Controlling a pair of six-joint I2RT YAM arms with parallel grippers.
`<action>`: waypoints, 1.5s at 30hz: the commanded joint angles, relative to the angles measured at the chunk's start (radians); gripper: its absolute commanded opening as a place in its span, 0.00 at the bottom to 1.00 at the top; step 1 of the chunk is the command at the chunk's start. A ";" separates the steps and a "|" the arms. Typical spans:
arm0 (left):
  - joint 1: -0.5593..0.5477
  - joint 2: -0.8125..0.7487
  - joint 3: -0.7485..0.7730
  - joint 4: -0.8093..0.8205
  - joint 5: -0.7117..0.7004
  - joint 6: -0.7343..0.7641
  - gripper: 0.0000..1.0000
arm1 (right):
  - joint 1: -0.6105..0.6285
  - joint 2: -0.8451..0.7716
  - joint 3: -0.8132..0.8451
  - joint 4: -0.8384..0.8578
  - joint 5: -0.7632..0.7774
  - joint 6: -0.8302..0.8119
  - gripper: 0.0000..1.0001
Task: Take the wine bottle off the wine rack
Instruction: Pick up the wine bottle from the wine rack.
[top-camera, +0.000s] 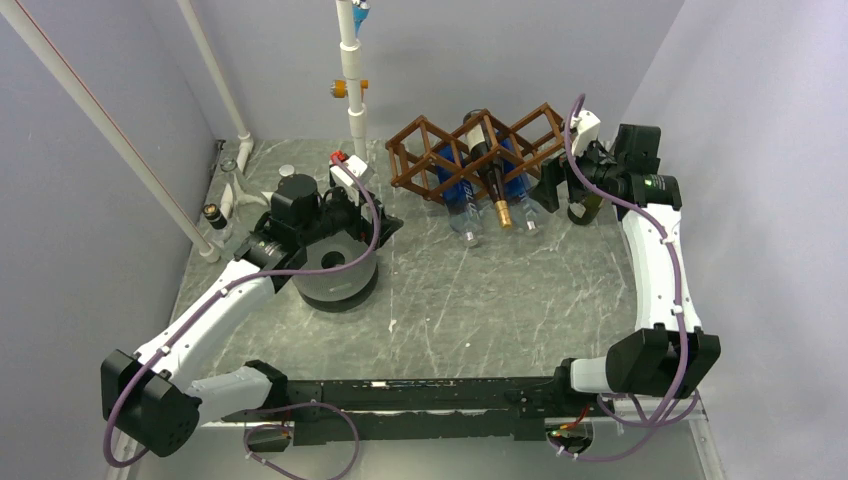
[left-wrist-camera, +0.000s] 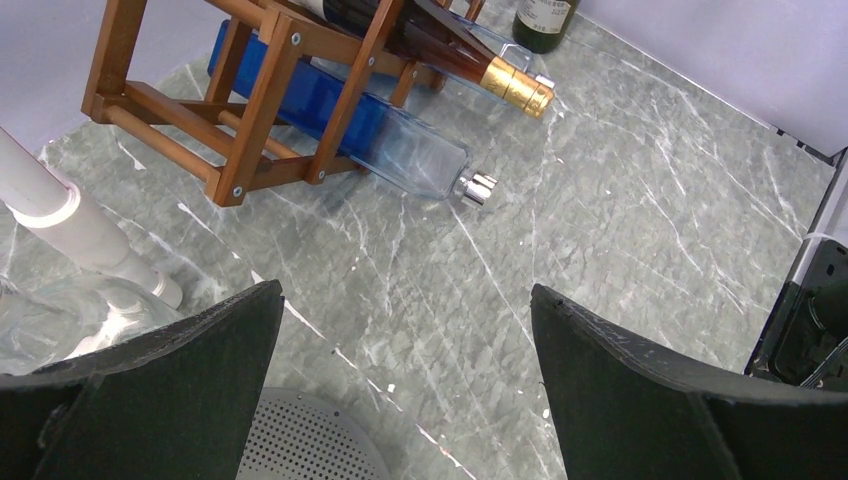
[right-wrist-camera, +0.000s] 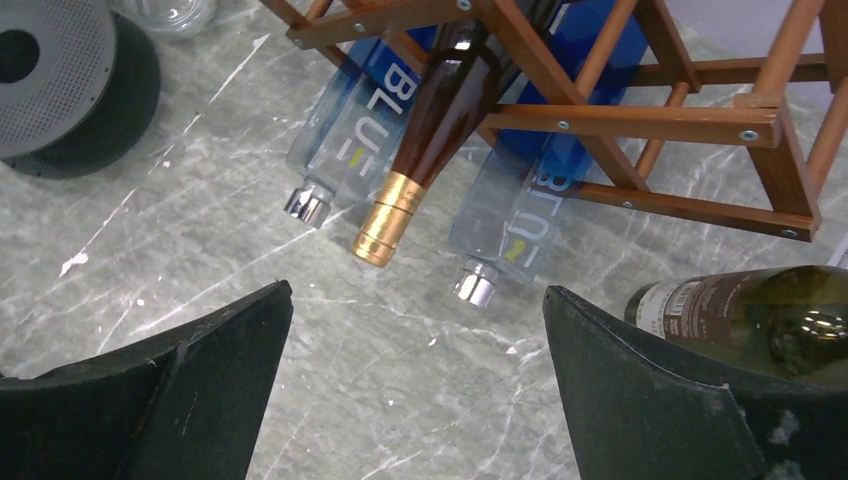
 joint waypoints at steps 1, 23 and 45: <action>-0.003 -0.035 0.000 0.034 -0.002 0.010 0.99 | -0.008 0.023 0.065 0.048 0.037 0.073 1.00; -0.003 -0.051 -0.005 0.036 -0.002 0.003 1.00 | 0.102 0.172 -0.083 0.285 0.094 0.276 0.99; -0.005 -0.030 -0.009 0.034 -0.008 0.007 1.00 | 0.208 0.344 -0.104 0.455 0.256 0.398 0.94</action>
